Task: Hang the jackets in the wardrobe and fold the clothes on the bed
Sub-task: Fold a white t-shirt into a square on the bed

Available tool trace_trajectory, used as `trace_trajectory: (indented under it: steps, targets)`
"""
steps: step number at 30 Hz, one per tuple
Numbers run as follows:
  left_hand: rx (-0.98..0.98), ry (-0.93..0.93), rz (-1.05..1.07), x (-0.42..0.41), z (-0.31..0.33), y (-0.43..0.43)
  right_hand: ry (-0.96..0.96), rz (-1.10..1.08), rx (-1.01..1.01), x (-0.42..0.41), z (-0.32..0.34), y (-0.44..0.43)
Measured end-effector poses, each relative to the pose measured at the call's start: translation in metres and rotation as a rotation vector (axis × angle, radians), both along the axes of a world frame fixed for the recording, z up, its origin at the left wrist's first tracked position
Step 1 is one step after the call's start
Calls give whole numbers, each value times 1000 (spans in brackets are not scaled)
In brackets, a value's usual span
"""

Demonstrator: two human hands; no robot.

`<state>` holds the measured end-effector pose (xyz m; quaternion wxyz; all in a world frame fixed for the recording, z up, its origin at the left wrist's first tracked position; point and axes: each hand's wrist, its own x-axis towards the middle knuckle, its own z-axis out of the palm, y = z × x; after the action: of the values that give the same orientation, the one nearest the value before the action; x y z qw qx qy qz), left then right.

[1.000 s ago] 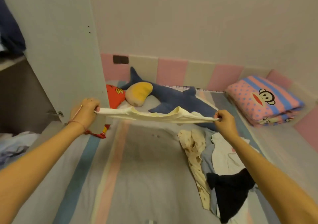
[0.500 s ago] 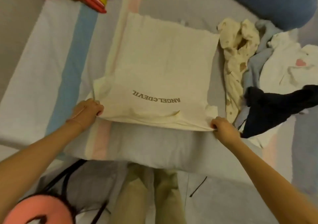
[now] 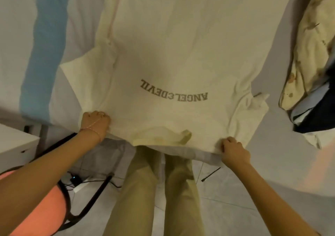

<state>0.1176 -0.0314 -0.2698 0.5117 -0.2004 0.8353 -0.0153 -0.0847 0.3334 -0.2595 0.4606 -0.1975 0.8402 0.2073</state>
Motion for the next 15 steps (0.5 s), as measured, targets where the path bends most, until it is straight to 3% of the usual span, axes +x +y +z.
trace_trajectory:
  steps: [2,5,6,9,11,15]
  targets:
    - [-59,90,48,-13,2,15,164,-88,-110,-5,0,-14]
    - [15,712,-3,-47,-2,36,372,-27,-571,-14,-5,-40]
    - [82,799,-56,-58,-4,45,344,23,-659,-16,-9,-50]
    - [226,836,-207,-107,-28,53,213,276,-751,-35,-29,-89]
    - [226,815,-252,-153,-48,34,222,372,-739,-69,-48,-111]
    - [112,804,-251,-247,-75,-29,349,303,-661,-173,-77,-146]
